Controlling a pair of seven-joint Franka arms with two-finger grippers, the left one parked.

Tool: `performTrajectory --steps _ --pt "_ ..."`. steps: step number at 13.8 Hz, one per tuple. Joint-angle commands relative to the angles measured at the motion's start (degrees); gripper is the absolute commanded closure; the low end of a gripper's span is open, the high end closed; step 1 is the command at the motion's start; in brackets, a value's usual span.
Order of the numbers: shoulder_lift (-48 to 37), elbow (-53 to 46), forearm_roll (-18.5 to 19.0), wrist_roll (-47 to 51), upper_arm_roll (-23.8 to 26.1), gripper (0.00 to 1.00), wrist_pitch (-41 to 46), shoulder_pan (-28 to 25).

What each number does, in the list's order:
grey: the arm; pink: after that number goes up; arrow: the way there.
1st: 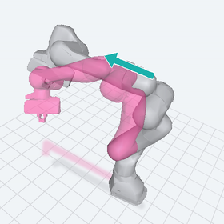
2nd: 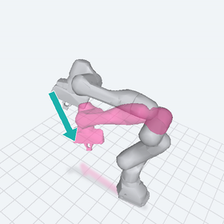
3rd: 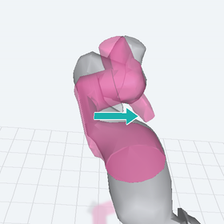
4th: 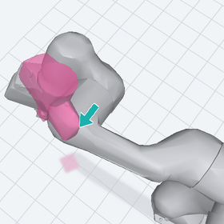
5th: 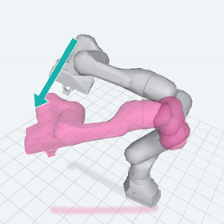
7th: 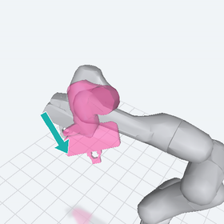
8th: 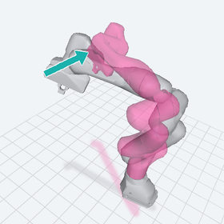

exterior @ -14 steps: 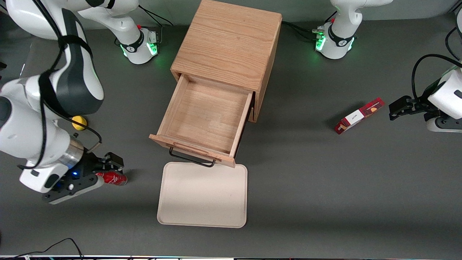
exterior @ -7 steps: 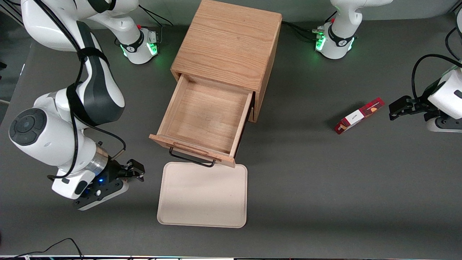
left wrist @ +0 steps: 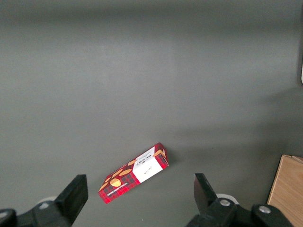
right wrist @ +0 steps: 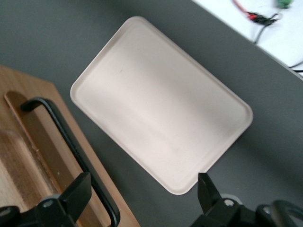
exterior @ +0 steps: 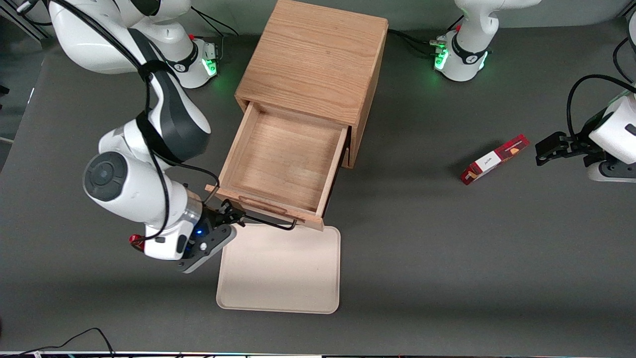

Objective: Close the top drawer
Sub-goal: 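Bring the right gripper against the open drawer's front panel beside the handle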

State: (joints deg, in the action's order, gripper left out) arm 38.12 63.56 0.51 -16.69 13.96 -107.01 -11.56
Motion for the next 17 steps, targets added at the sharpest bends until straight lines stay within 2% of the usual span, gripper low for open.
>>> performTrajectory --steps 1,6,12,17 --pt "1.78 -1.77 -1.38 -6.75 1.68 0.0 1.97 0.84" --pt "2.75 -0.11 -2.96 -9.67 2.3 0.0 2.42 0.93" --pt "3.01 1.92 -3.32 -11.96 2.47 0.0 2.42 1.19" --pt "2.93 3.85 -3.14 -11.96 4.49 0.0 4.09 1.02"
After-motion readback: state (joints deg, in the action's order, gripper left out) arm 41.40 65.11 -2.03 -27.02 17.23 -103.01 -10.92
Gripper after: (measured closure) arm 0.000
